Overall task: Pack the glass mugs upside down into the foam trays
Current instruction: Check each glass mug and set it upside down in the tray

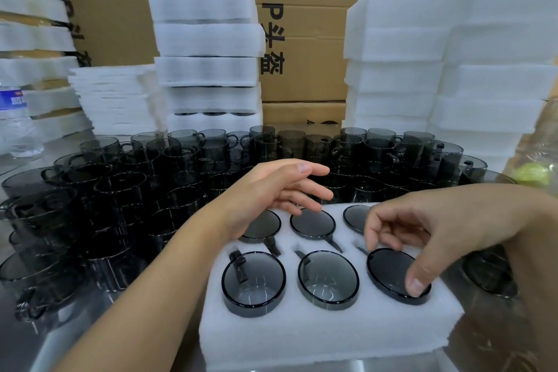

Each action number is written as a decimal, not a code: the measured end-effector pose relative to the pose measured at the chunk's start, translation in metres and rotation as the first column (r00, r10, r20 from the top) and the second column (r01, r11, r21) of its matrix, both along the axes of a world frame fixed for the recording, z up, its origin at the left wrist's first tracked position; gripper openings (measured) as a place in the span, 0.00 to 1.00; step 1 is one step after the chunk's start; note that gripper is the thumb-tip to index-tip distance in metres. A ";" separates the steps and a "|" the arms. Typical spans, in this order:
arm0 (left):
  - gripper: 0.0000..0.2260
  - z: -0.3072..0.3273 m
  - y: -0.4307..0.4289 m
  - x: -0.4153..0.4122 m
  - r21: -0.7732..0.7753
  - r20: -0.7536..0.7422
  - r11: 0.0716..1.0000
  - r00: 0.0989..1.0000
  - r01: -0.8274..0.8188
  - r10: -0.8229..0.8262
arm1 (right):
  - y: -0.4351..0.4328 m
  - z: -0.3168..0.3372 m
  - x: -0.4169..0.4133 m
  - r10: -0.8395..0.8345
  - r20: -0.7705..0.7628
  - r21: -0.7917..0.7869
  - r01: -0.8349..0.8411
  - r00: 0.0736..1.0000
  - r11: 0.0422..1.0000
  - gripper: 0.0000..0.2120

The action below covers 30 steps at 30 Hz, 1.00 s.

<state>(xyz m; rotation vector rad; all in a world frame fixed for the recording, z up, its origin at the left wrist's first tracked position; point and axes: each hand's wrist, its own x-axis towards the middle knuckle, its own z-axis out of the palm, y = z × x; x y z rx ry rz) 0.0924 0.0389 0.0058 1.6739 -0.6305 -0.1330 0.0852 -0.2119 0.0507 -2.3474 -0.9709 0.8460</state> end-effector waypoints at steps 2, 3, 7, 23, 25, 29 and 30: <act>0.24 0.000 0.000 0.000 0.001 0.000 1.000 1.000 0.003 -0.003 | 0.000 0.000 -0.001 0.007 -0.004 -0.011 -0.007 1.000 1.000 0.23; 0.24 0.001 0.000 -0.001 0.002 -0.001 1.000 1.000 0.004 -0.004 | -0.001 -0.001 -0.001 0.010 0.000 -0.018 -0.010 1.000 1.000 0.24; 0.23 0.001 -0.001 -0.001 0.006 -0.007 1.000 1.000 0.007 -0.007 | 0.000 0.000 -0.002 0.006 0.008 -0.034 -0.006 1.000 0.999 0.25; 0.14 0.002 -0.002 -0.002 0.093 0.003 0.995 0.999 -0.045 0.045 | 0.004 0.001 -0.005 0.010 0.021 -0.057 -0.009 1.000 0.998 0.24; 0.15 0.002 -0.002 -0.002 0.093 0.005 0.994 0.999 -0.048 0.048 | 0.004 0.000 -0.005 0.013 0.026 -0.055 -0.011 1.000 0.998 0.25; 0.15 0.002 -0.002 -0.002 0.097 0.009 0.994 0.999 -0.051 0.050 | 0.005 -0.002 -0.003 0.008 0.053 -0.058 -0.005 0.999 0.998 0.26; 0.15 0.002 -0.002 -0.002 0.098 0.010 0.994 0.999 -0.051 0.050 | 0.005 -0.002 -0.003 0.010 0.055 -0.060 -0.006 0.998 0.998 0.26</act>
